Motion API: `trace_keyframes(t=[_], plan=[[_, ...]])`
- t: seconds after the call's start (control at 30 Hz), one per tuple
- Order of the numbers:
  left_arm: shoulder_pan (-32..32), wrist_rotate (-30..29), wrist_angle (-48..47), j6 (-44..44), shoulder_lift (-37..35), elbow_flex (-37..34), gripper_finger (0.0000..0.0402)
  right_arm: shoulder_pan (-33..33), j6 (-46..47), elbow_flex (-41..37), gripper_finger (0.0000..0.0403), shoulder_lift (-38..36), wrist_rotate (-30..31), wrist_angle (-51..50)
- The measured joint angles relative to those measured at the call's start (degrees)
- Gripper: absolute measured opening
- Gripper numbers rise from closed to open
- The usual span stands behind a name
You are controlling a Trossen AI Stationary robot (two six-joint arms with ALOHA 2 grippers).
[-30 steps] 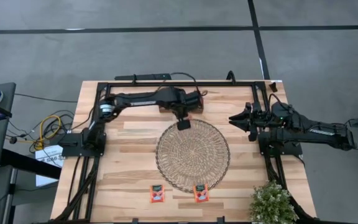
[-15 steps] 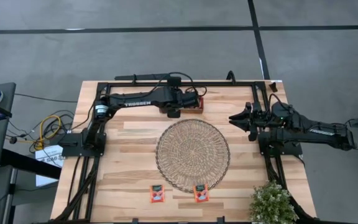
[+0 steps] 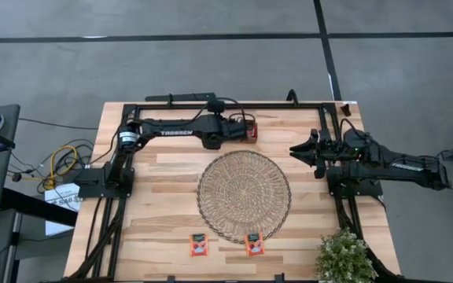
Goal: Pick & Place Tea
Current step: Put the orange tea bag into the left section of the brown wooden organizer
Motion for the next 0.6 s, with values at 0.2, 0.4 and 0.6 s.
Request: trace_keyframes(t=[0.2, 0.4, 0.6], plan=[[0.3, 1.8, 9.9, 1.4, -3.1, -9.6, 0.0000, 0.0, 0.0, 0.0, 0.0097, 0.0, -0.1, -0.2], [0.7, 0.4, 24.3, 9.5, -8.0, -22.0, 0.0000, 0.0, 0.0, 0.0, 0.0097, 0.0, -0.1, -0.2], [1.8, 0.5, 31.2, 13.8, -8.4, -27.9, 0.0000, 0.0, 0.5, 0.0, 0.0097, 0.0, 0.0, -0.1]])
